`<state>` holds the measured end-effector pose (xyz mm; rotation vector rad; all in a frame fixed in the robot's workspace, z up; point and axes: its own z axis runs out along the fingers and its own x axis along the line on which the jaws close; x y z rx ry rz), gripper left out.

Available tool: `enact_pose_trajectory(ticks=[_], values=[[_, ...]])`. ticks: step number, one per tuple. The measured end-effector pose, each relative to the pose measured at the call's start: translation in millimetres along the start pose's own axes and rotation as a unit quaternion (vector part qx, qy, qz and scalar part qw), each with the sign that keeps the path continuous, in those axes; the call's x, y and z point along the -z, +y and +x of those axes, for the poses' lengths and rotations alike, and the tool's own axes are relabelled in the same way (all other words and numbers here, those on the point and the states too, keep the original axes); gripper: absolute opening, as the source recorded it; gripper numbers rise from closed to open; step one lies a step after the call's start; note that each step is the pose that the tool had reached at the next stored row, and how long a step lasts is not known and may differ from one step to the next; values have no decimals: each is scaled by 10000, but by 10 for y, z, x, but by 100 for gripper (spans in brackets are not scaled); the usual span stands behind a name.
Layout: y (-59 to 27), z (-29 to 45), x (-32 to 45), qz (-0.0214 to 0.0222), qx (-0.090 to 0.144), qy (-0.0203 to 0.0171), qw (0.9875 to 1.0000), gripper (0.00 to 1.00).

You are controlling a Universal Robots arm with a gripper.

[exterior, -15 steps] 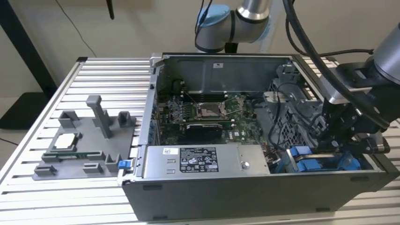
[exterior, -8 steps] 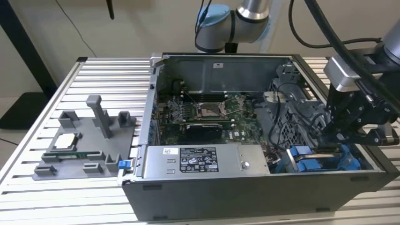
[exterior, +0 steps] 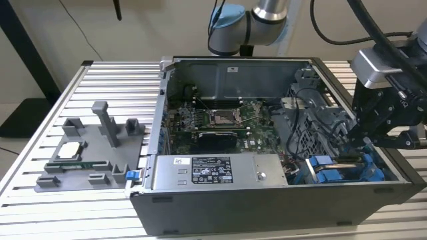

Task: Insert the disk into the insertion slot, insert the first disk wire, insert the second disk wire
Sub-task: 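Insert the second disk wire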

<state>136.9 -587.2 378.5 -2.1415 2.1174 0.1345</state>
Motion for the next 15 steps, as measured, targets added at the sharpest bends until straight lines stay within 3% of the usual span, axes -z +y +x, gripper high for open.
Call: enact_pose_trajectory(ticks=[7, 15], values=[[-2, -15, 99, 0, -2, -1, 10000, 100], [-3, -18, 119, 0, -2, 0, 10000, 100]])
